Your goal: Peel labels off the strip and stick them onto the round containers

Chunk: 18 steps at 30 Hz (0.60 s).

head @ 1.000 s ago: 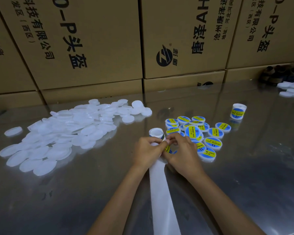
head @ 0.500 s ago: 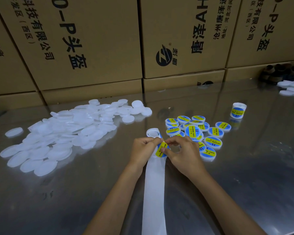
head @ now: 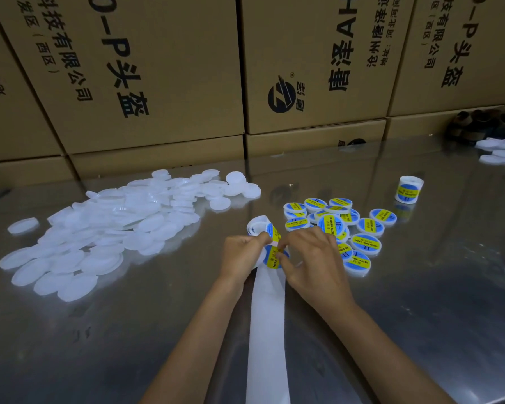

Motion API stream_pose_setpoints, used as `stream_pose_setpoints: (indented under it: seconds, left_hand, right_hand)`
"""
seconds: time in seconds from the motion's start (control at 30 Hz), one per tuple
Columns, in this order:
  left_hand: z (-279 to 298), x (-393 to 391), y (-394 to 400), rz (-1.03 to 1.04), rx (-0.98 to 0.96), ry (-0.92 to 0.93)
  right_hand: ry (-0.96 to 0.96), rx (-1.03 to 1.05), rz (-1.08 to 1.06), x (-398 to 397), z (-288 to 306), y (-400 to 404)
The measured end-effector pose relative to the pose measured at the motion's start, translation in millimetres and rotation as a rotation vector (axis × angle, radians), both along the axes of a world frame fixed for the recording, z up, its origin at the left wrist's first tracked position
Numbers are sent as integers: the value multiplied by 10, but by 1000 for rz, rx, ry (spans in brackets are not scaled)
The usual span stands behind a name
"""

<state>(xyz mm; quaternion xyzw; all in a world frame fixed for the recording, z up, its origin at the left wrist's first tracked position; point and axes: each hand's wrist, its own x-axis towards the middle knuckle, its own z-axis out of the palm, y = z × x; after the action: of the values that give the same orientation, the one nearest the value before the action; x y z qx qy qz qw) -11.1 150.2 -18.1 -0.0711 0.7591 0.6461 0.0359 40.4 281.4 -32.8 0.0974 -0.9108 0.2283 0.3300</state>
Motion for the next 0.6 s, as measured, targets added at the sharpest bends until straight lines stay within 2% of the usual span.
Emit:
stream_pose_setpoints:
  seconds: [0.13, 0.3, 0.4, 0.6]
  left_hand:
    - [10, -26, -68, 5, -6, -25]
    - [-20, -59, -150, 8, -75, 55]
    - [-40, -82, -205, 34, -194, 121]
    - [-49, -104, -381, 221, -450, 175]
  right_hand:
    - [-91, -216, 161, 36, 18, -43]
    - [-196, -532, 211, 86, 87, -47]
    - [-215, -548, 200, 90, 103, -41]
    - [-233, -570, 186, 84, 77, -47]
